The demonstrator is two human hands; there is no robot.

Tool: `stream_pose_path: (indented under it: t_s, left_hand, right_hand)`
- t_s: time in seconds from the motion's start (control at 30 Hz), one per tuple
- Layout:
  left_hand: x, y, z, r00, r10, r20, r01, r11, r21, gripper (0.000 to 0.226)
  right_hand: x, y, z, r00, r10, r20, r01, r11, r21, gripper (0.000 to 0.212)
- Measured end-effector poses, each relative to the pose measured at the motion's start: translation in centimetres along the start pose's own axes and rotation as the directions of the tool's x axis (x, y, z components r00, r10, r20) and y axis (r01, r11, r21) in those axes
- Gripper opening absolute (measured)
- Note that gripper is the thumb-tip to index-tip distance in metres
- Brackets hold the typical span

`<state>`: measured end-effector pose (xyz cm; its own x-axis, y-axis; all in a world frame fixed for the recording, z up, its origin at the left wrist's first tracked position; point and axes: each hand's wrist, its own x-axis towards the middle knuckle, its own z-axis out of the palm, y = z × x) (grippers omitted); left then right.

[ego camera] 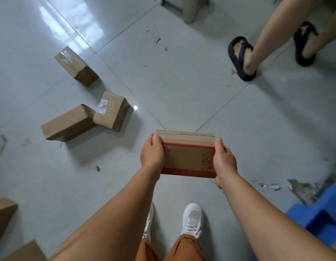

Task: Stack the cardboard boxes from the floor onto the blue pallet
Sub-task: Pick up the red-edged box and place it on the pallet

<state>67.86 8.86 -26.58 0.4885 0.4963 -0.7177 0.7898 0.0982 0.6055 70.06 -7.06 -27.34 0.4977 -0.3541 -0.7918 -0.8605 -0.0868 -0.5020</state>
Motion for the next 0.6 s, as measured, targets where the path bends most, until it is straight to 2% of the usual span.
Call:
stream_pose_path:
  t_s: [0.17,0.4,0.5,0.6]
  left_hand:
    - [-6.3,5.3,0.1,0.992,0.097,0.077,-0.099,0.995,0.022,0.033]
    - [-14.7,10.7,0.2,0.951,0.216,0.220,-0.235,0.970,0.068,0.033]
    - [-18.1,12.3,0.4,0.928,0.244,0.282,-0.276,0.958,0.078,0.034]
    - [-21.8,13.5,1.1,0.888,0.293,0.356,-0.348,0.932,0.100,0.035]
  right_hand:
    - [-5.4,-3.3,-5.2,0.993,-0.049,-0.109,0.056,0.996,0.068,0.049]
    - [-13.1,-5.2,-11.7,0.964,-0.010,-0.267,0.079,0.965,0.250,0.045]
    - [-16.4,-5.6,-14.5,0.949,0.010,-0.316,0.099,0.941,0.325,0.036]
    - [-19.2,-5.8,-17.7,0.934,0.025,-0.358,0.119,0.920,0.374,0.041]
